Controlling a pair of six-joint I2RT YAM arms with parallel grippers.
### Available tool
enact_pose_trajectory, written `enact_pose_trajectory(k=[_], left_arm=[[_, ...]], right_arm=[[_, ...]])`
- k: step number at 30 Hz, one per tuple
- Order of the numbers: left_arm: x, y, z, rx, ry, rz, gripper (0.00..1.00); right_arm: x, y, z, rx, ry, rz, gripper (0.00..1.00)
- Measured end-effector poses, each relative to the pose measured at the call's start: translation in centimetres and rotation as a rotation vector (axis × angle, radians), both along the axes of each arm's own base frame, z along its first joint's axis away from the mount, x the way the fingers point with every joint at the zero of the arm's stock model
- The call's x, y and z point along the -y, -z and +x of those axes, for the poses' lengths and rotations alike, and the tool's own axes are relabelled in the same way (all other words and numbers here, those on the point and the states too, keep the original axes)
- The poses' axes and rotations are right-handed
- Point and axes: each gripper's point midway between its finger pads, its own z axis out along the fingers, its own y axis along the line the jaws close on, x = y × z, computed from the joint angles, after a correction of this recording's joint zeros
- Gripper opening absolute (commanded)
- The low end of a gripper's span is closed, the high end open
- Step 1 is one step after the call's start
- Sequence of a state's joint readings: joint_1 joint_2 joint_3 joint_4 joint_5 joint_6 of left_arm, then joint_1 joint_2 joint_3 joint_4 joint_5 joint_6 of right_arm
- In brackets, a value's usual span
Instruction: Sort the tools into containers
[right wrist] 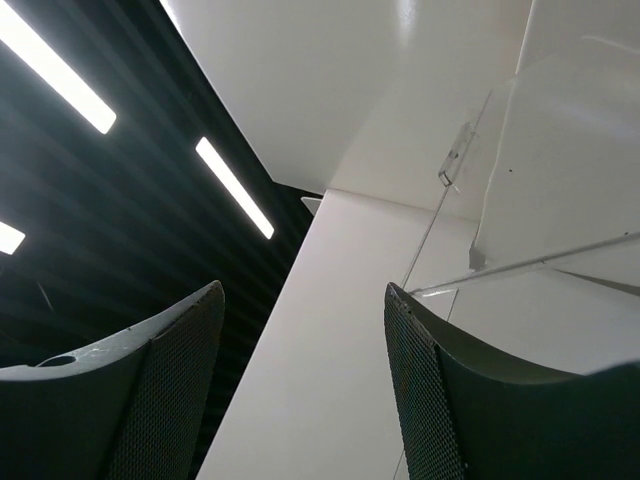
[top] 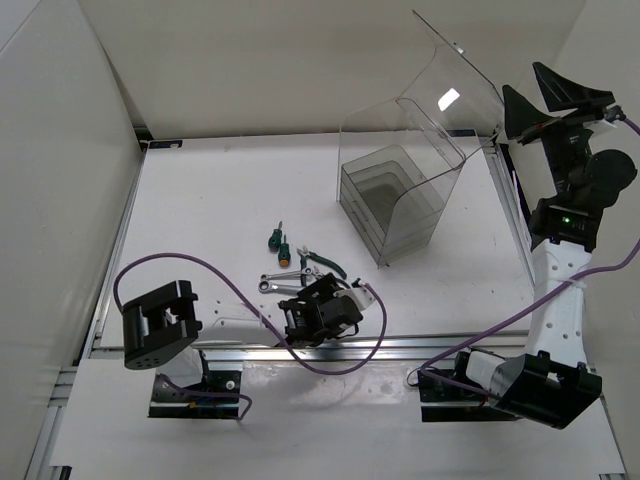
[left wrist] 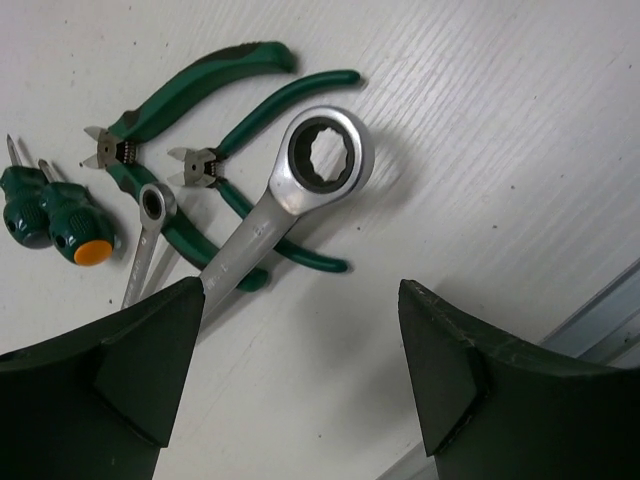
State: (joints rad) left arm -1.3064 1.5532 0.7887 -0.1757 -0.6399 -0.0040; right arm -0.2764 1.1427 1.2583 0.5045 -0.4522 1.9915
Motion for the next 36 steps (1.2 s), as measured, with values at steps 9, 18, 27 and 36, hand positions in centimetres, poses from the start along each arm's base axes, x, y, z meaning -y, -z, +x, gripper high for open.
enact_pose_trajectory(k=[9,18,27,36], left_arm=[[1.8,0.0,0.7,0.022,0.014,-0.007,0.89],[2.0,2.0,1.0,0.021,0.004,0.044,0.85],[2.6,2.0,2.8,0.059,-0.056,0.038,0.78],[2.9,2.6,4.0,0.056,-0.104,0.020,0.54]], right_arm=[[0.6,0.0,-0.1,0.000,0.017,-0.005,0.68],[0.6,-0.2,-0.1,0.004,0.018,-0.006,0.68],[0.6,-0.4,-0.2,0.008,0.018,-0.007,0.68],[0.4,-0.8,-0.5,0.016,0.011,-0.014,0.68]])
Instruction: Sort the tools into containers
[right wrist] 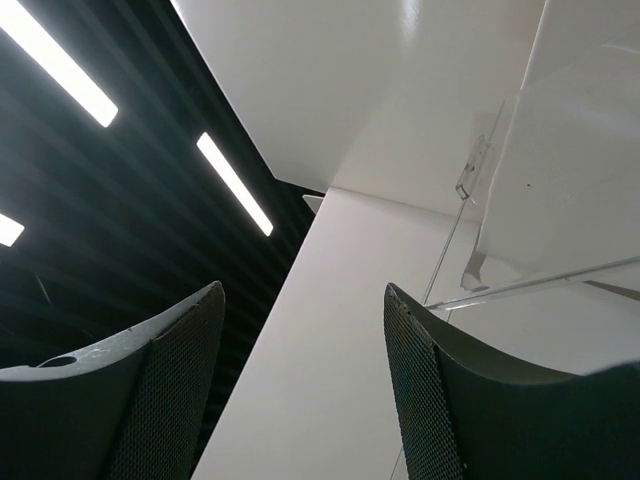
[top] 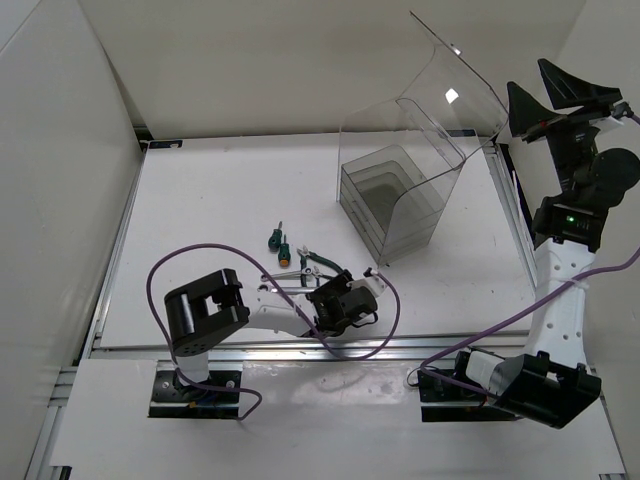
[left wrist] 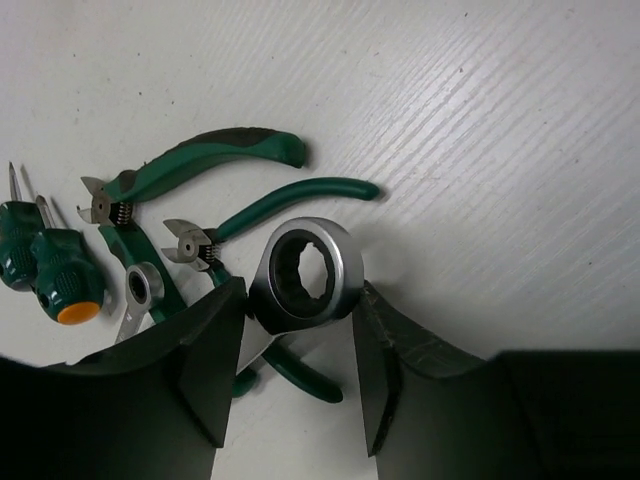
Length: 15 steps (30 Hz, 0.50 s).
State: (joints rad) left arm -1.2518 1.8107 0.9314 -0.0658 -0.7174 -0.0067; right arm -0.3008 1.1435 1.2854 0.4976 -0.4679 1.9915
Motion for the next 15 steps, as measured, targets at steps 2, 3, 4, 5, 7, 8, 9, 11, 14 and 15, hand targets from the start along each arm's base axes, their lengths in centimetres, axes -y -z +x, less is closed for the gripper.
enact_pose_trajectory(k=[2,3,4,5,7,8,9,11,14,15], left_arm=[[0.0,0.1,0.0,0.000,0.000,0.003,0.47],[0.0,0.1,0.0,-0.001,-0.002,0.002,0.41],[-0.1,0.1,0.0,0.000,-0.002,0.007,0.37],[-0.2,0.1,0.1,0.002,-0.005,0.009,0.34],[-0.3,0.2,0.4,-0.001,-0.017,0.008,0.21],[-0.5,0.3,0.4,-0.002,-0.016,0.017,0.17],[-0.6,0.3,0.4,-0.002,-0.020,0.021,0.14],[-0.7,0.2,0.5,-0.004,-0.031,0.022,0.10],[-0.7,0.1,0.4,-0.012,-0.032,0.028,0.10],[-0.6,0.1,0.3,-0.015,-0.032,0.029,0.10]], right_arm=[[0.0,0.0,0.1,-0.001,-0.003,-0.002,0.68],[0.0,0.0,0.1,-0.002,-0.004,-0.002,0.68],[0.0,0.1,0.2,-0.004,-0.006,-0.003,0.68],[0.0,0.2,0.3,-0.006,-0.006,-0.002,0.68],[0.0,0.3,0.5,-0.011,-0.007,-0.002,0.68],[0.1,0.4,0.6,-0.013,-0.008,-0.002,0.68],[0.1,0.5,0.7,-0.016,-0.009,-0.001,0.68],[0.2,0.6,0.9,-0.020,-0.009,0.000,0.68],[0.2,0.6,1.0,-0.018,-0.008,-0.002,0.68],[0.3,0.6,1.0,-0.016,-0.007,-0.003,0.67]])
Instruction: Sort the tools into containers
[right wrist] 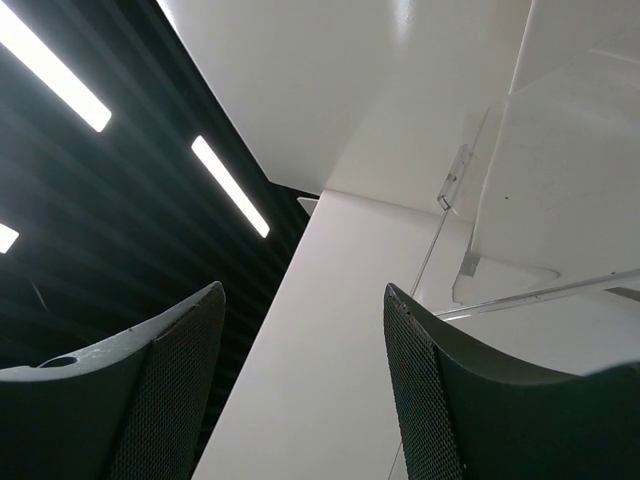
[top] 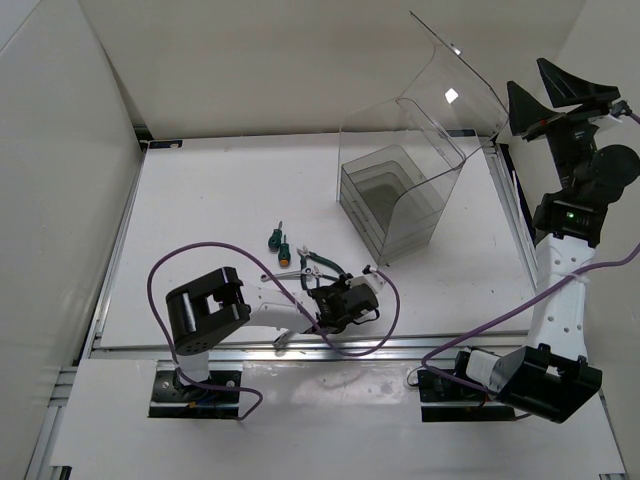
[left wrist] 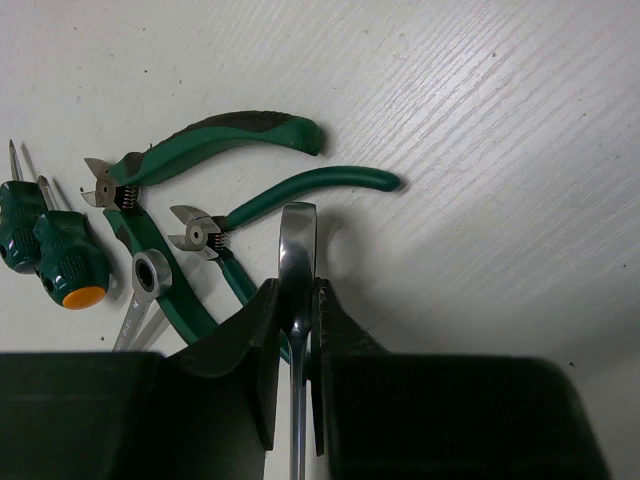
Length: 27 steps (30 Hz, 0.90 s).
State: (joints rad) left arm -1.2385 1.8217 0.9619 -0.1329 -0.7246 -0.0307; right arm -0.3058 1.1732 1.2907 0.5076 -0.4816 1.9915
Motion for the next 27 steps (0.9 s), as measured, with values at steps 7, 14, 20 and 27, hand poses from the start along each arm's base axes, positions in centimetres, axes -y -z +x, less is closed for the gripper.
enact_pose_trajectory(k=[7,14,20,27], left_arm=[[-0.2,-0.8,0.1,-0.009,-0.002,0.020,0.10],[0.8,-7.5,1.1,0.051,-0.019,-0.092,0.09],[1.8,-16.9,3.3,0.145,-0.078,-0.270,0.10],[1.3,-33.9,9.8,0.312,-0.219,-0.634,0.10]], right_arm=[[0.2,-0.5,-0.4,0.034,0.010,-0.009,0.68],[0.3,0.1,-0.3,0.028,0.019,-0.002,0.67],[0.4,-0.4,-1.0,0.046,0.034,0.003,0.69],[0.0,-0.6,-2.3,0.062,0.037,0.000,0.69]])
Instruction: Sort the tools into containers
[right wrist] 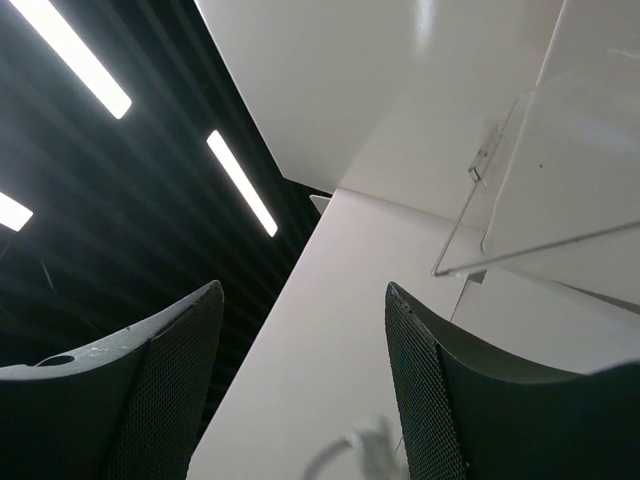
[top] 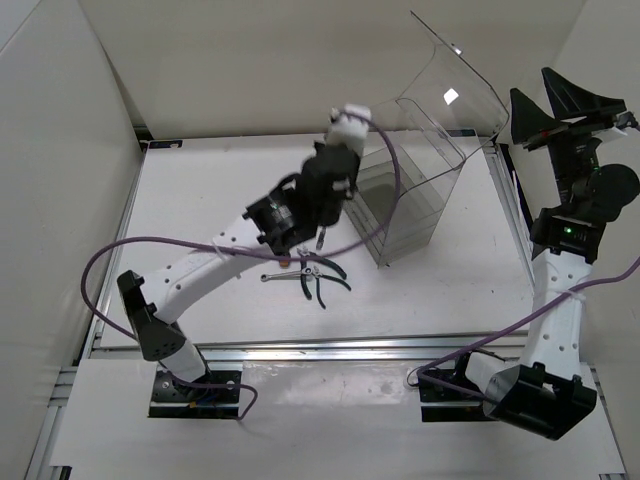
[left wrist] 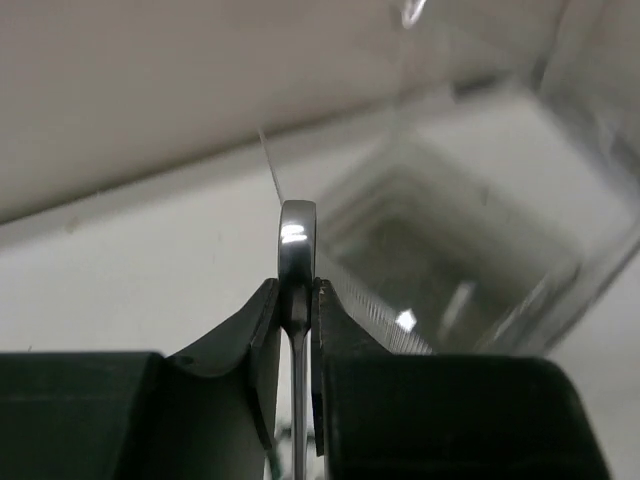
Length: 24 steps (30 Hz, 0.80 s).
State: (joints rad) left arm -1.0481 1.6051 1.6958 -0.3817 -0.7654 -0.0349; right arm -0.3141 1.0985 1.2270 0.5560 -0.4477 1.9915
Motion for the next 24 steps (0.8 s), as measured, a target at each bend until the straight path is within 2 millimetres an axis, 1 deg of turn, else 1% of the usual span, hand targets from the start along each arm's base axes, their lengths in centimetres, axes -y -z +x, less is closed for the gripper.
enact_pose_trajectory(k=[3,5,6,7,8,9,10,12,13,17,20,22,24], left_arm=[[-1.6,-8.8,2.6,0.113,-0.066,-0.210,0.10],[-3.1,-13.1,3.8,0.177,-0.109,-0.317,0.10],[-3.8,-15.0,4.4,0.210,-0.128,-0.371,0.10],[-4.3,-16.0,4.9,0.230,-0.142,-0.414,0.10],[-4.7,-16.7,5.4,0.244,-0.153,-0.457,0.10],[-5.0,-16.8,5.9,0.246,-0.162,-0.493,0.10],[-5.2,-16.6,6.6,0.243,-0.167,-0.536,0.10],[-4.7,-14.9,8.0,0.214,-0.158,-0.612,0.10],[-4.4,-13.6,8.8,0.190,-0.154,-0.649,0.10],[-2.3,-6.6,11.8,0.062,-0.152,-0.734,0.10],[-0.2,-2.8,13.0,-0.014,-0.144,-0.809,0.10],[1.0,-1.2,13.5,-0.046,-0.134,-0.853,0.10],[1.9,-0.5,13.8,-0.057,-0.126,-0.896,0.10]], right_arm=[[-0.2,0.4,-0.8,-0.002,0.001,0.001,0.69],[-0.4,0.7,-1.3,-0.003,0.001,0.002,0.69],[-0.4,0.8,-1.4,-0.004,0.001,0.002,0.69],[-0.5,0.8,-1.5,-0.003,0.001,0.002,0.68],[-0.5,0.8,-1.6,-0.003,0.002,0.002,0.69],[-0.5,0.7,-1.6,-0.001,0.002,0.002,0.69],[-0.5,0.7,-1.7,0.000,0.003,0.002,0.69],[-0.5,0.7,-1.7,0.002,0.005,0.003,0.68],[-0.4,0.7,-1.7,0.002,0.006,0.004,0.68],[-0.4,0.6,-1.7,0.004,0.006,0.003,0.68],[-0.5,0.6,-1.7,0.005,0.006,0.003,0.68],[-0.4,0.7,-1.6,0.003,0.005,0.003,0.68],[-0.4,0.7,-1.6,0.003,0.005,0.003,0.68]])
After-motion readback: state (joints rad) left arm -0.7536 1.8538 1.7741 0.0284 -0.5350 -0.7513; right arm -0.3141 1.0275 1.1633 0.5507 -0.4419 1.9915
